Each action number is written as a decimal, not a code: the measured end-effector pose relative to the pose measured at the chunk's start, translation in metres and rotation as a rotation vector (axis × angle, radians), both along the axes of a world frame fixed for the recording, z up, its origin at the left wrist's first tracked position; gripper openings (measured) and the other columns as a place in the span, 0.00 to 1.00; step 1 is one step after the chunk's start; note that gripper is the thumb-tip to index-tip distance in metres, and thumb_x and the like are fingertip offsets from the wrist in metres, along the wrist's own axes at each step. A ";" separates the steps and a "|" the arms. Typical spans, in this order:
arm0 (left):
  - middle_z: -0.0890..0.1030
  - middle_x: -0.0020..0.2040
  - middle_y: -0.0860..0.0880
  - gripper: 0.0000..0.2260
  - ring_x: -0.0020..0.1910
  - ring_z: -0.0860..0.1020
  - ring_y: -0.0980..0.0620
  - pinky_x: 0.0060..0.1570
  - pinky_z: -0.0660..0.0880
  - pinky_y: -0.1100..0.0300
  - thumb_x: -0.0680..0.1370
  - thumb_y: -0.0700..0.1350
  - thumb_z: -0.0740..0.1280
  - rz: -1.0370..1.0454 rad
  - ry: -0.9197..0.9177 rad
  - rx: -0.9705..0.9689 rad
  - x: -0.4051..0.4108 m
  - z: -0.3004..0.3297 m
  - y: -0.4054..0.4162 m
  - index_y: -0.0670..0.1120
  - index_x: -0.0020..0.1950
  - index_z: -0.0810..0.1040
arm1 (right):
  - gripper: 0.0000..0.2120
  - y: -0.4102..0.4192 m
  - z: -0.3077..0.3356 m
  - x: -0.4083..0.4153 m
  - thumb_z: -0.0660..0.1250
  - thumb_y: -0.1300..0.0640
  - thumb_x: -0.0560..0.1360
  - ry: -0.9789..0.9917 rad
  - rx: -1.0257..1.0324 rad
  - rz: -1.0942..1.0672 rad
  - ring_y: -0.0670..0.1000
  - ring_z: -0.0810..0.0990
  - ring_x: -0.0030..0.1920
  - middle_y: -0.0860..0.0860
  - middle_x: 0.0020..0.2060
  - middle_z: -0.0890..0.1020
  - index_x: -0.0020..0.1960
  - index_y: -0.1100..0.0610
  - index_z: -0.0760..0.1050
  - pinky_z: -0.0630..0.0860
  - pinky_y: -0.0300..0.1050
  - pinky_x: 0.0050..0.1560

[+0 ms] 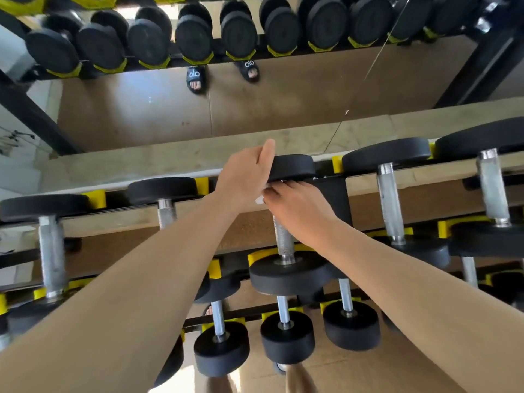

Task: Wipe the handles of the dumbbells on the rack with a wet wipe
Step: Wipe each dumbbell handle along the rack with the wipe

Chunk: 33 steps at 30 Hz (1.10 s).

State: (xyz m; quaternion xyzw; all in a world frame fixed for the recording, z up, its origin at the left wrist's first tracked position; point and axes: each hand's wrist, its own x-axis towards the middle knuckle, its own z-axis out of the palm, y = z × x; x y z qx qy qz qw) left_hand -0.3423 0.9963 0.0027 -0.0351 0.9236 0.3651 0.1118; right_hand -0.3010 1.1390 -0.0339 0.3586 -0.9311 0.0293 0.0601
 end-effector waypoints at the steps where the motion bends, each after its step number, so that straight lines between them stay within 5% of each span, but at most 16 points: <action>1: 0.72 0.34 0.54 0.20 0.42 0.72 0.46 0.46 0.69 0.54 0.86 0.55 0.52 0.024 0.005 -0.002 0.000 0.000 0.000 0.56 0.35 0.66 | 0.09 0.003 0.000 -0.001 0.73 0.63 0.69 -0.006 -0.024 0.000 0.55 0.83 0.41 0.53 0.43 0.84 0.49 0.57 0.81 0.79 0.49 0.39; 6: 0.71 0.34 0.54 0.19 0.41 0.72 0.45 0.45 0.70 0.53 0.86 0.55 0.52 0.053 0.027 -0.021 0.000 -0.001 0.001 0.56 0.35 0.66 | 0.07 0.017 -0.007 0.005 0.68 0.58 0.77 -0.057 -0.262 -0.073 0.55 0.84 0.41 0.54 0.44 0.84 0.53 0.58 0.81 0.81 0.50 0.38; 9: 0.78 0.37 0.44 0.22 0.41 0.76 0.38 0.44 0.77 0.43 0.86 0.53 0.49 0.024 0.027 0.021 0.002 0.001 0.002 0.45 0.43 0.76 | 0.13 0.014 -0.011 0.012 0.59 0.55 0.81 -0.123 -0.422 -0.165 0.53 0.84 0.44 0.53 0.47 0.85 0.57 0.58 0.81 0.82 0.48 0.42; 14: 0.81 0.42 0.39 0.23 0.43 0.78 0.40 0.48 0.77 0.40 0.87 0.51 0.49 0.046 0.033 0.036 0.004 0.003 0.004 0.37 0.50 0.78 | 0.09 0.022 -0.017 0.017 0.65 0.58 0.79 -0.158 -0.587 -0.266 0.44 0.81 0.41 0.51 0.45 0.85 0.56 0.58 0.82 0.79 0.37 0.42; 16: 0.80 0.41 0.39 0.26 0.42 0.78 0.42 0.47 0.77 0.42 0.86 0.53 0.49 0.067 0.035 0.046 0.004 0.003 0.005 0.37 0.49 0.80 | 0.07 0.026 -0.019 0.017 0.66 0.58 0.79 -0.394 -0.759 -0.502 0.40 0.77 0.34 0.47 0.38 0.83 0.52 0.56 0.83 0.73 0.33 0.37; 19: 0.80 0.41 0.39 0.26 0.42 0.78 0.43 0.48 0.77 0.43 0.86 0.53 0.49 0.070 0.038 0.041 0.003 0.000 0.005 0.38 0.48 0.81 | 0.08 0.022 -0.013 0.010 0.64 0.59 0.78 -1.089 -1.215 -1.026 0.47 0.71 0.28 0.50 0.30 0.76 0.47 0.58 0.82 0.66 0.42 0.31; 23: 0.82 0.41 0.43 0.25 0.43 0.78 0.45 0.49 0.78 0.45 0.85 0.53 0.49 0.062 0.048 0.043 0.002 -0.002 0.004 0.43 0.47 0.82 | 0.05 0.007 -0.001 -0.008 0.60 0.61 0.80 -1.507 -1.534 -1.190 0.46 0.63 0.25 0.49 0.28 0.70 0.48 0.59 0.75 0.58 0.40 0.26; 28: 0.82 0.43 0.45 0.25 0.45 0.79 0.46 0.51 0.79 0.46 0.84 0.55 0.48 0.063 0.038 0.053 0.003 -0.004 0.004 0.49 0.48 0.84 | 0.07 0.003 0.004 -0.010 0.60 0.63 0.78 -1.397 -1.467 -1.174 0.46 0.62 0.23 0.49 0.26 0.68 0.42 0.57 0.73 0.58 0.40 0.25; 33: 0.83 0.45 0.43 0.23 0.46 0.79 0.43 0.52 0.78 0.44 0.86 0.51 0.49 0.057 0.028 0.058 0.003 -0.001 0.004 0.47 0.50 0.83 | 0.11 0.000 0.020 0.014 0.63 0.57 0.79 -0.847 -1.071 -0.840 0.44 0.71 0.28 0.46 0.28 0.76 0.41 0.56 0.80 0.68 0.37 0.32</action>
